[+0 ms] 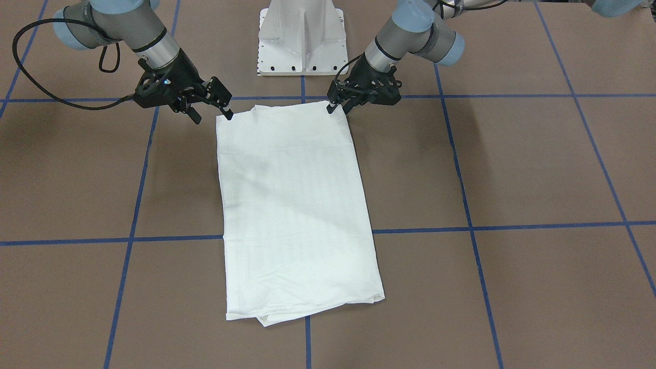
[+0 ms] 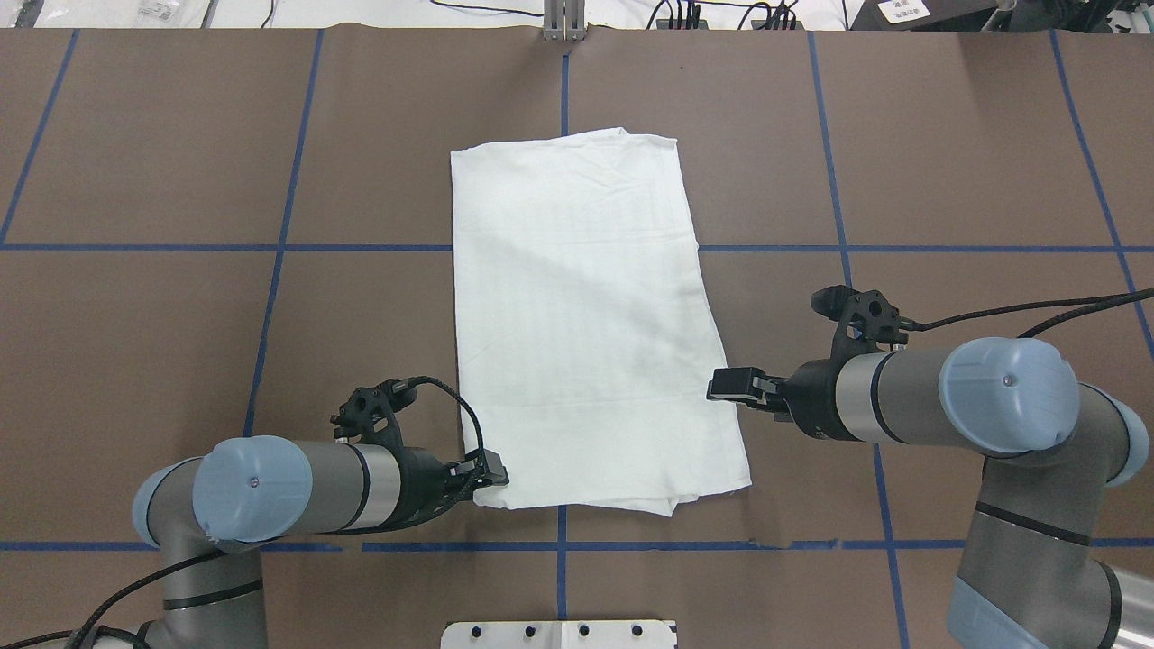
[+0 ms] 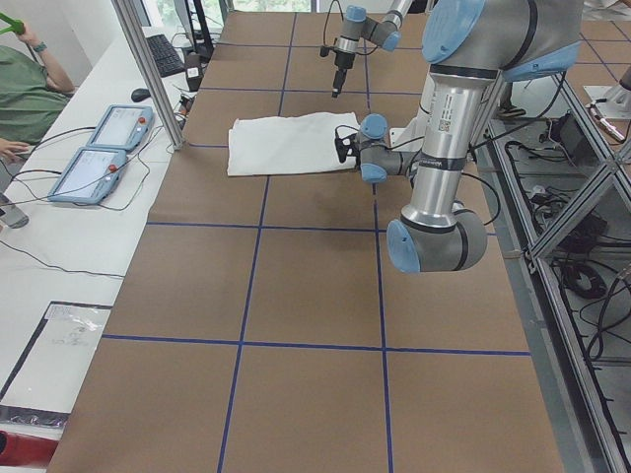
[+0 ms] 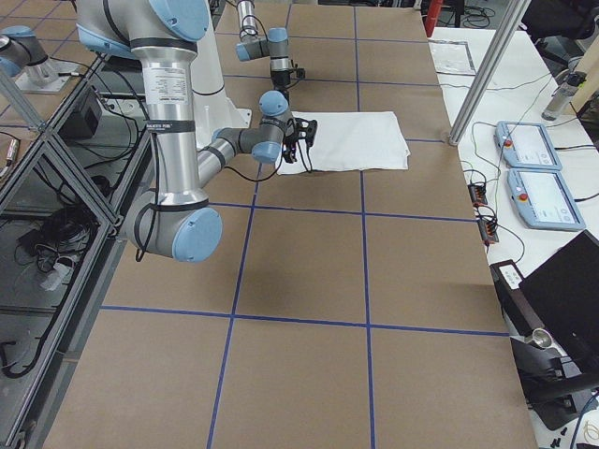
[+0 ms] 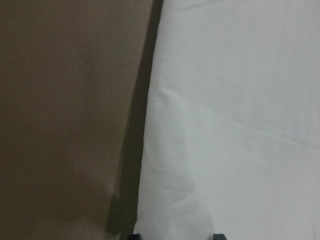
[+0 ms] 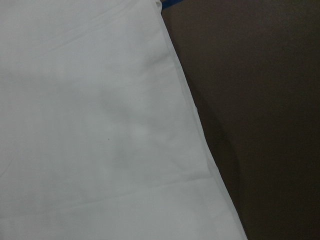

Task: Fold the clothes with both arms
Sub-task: 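Position the left and right grippers at the near shirt corners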

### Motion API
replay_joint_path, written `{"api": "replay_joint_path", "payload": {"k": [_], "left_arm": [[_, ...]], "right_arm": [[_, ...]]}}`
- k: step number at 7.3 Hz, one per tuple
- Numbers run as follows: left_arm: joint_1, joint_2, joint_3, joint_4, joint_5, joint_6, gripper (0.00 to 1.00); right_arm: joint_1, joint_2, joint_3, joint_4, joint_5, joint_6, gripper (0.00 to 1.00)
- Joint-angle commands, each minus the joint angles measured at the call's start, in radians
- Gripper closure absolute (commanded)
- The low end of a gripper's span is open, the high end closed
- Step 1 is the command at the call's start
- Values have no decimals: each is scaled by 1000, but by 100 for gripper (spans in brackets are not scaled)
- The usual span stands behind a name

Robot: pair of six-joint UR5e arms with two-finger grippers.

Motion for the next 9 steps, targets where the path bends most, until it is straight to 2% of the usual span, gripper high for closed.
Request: {"api": "replay_joint_path", "payload": {"k": [1,4,5,6,7,8,9], "left_arm": [[2,0,1,2,2,0,42],[15,1,2,3,3,0,42],[15,0,4,3,2,0,47],[17,0,10,2,2,0,58],[17,-3,10,2,2,0,76],[15,-9,7,2,2,0,100],[15,-11,5,2,2,0,100]], "right_arm": [[-2,-1,-1,0,0,-1,0],[-3,-3,-1,0,-3,1,0],[-5,-3,-1,0,-3,-1,0],[-8,-4,-3,0,-5,1,0],[-20,-9,-4,0,-18,1,0],[-55,-16,-3,-2,-58,62,0],[-102,-17,-1,-8,-118,153,1]]}}
